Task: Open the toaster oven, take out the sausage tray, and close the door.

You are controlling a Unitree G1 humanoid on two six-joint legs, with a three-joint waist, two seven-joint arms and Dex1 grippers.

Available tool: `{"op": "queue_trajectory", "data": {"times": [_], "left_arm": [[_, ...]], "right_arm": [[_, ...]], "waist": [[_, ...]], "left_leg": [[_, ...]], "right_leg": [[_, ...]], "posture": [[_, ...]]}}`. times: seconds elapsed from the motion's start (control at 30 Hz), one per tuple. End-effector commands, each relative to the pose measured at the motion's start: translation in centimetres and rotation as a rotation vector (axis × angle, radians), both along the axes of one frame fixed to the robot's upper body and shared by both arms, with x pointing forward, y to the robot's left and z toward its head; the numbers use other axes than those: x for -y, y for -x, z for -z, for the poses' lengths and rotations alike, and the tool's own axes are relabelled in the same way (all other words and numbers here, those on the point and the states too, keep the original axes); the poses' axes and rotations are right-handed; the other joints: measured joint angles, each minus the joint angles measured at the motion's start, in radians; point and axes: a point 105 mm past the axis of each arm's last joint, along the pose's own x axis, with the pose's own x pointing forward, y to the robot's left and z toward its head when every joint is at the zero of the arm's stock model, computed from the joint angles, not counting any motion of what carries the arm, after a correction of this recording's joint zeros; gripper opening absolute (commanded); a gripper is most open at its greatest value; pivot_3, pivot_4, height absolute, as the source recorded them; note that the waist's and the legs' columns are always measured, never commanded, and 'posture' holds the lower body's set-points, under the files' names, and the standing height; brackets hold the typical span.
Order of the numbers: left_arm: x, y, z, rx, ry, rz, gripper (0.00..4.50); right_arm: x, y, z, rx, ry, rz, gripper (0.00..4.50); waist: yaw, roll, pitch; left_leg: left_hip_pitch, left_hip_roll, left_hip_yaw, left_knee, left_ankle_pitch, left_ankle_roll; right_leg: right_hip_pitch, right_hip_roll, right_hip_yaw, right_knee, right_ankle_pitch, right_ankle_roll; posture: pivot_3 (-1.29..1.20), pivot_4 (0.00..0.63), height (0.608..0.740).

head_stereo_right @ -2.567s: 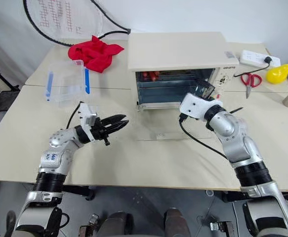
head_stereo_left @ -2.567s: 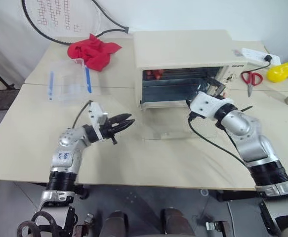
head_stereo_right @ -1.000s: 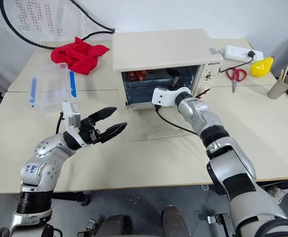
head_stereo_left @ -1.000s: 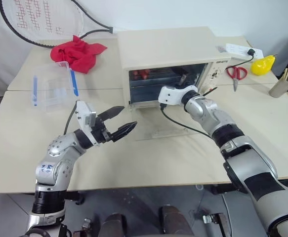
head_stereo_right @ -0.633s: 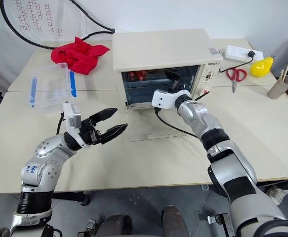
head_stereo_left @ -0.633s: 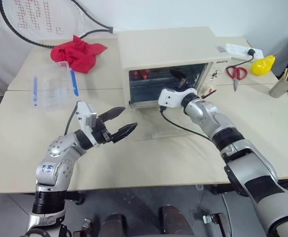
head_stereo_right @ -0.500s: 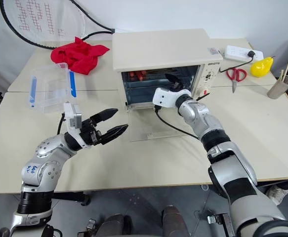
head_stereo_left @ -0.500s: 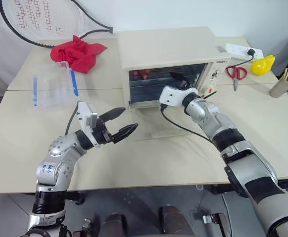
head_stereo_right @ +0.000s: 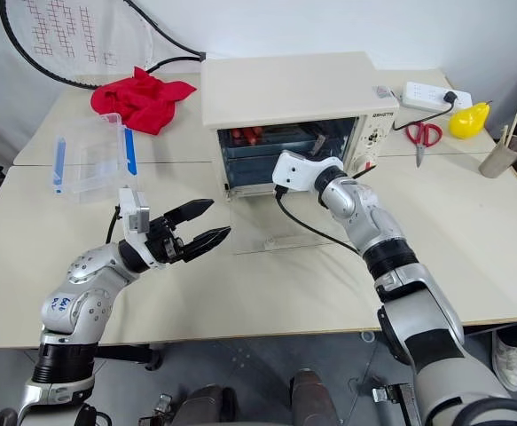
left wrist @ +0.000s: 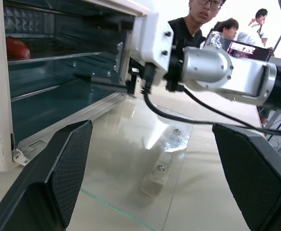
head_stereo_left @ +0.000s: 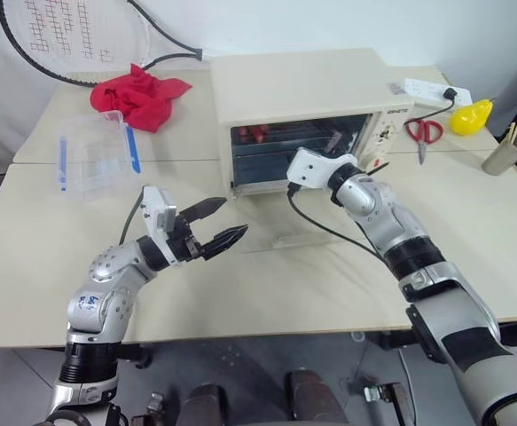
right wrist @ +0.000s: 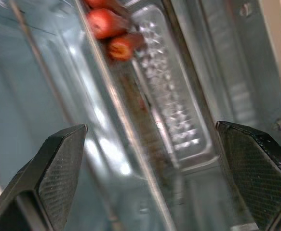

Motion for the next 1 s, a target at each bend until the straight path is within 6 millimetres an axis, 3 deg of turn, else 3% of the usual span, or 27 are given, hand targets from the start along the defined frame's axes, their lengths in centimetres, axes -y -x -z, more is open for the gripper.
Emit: {"op": "queue_trajectory", "data": {"times": [0.03,0.43,1.0], "left_arm": [[0.0,0.3,-0.6,0.036,-0.003,0.008,4.22],[-0.4,-0.3,-1.1,0.060,-0.006,-0.002,4.22],[1.4,-4.4,-5.1,0.197,0.036,0.055,4.22]], "right_arm": [[0.0,-0.7,-0.8,0.036,0.053,0.035,3.85],[-0.7,-1.5,-1.1,0.054,0.090,0.055,0.03],[-1.6,-0.9,-3.0,0.125,0.135,-0.001,0.03]], "waist": [[0.000,0.000,0.000],[-0.005,0.000,0.000],[-0.024,0.000,0.000]], "left_leg": [[0.000,0.000,0.000,0.000,0.000,0.000],[0.000,0.000,0.000,0.000,0.000,0.000],[0.000,0.000,-0.001,-0.001,0.000,0.000]], "right_leg": [[0.000,0.000,0.000,0.000,0.000,0.000],[0.000,0.000,0.000,0.000,0.000,0.000],[0.000,-0.002,-0.009,0.000,0.000,0.000]], "posture": [[0.00,0.150,0.740],[0.00,0.150,0.740],[0.00,0.150,0.740]]}}
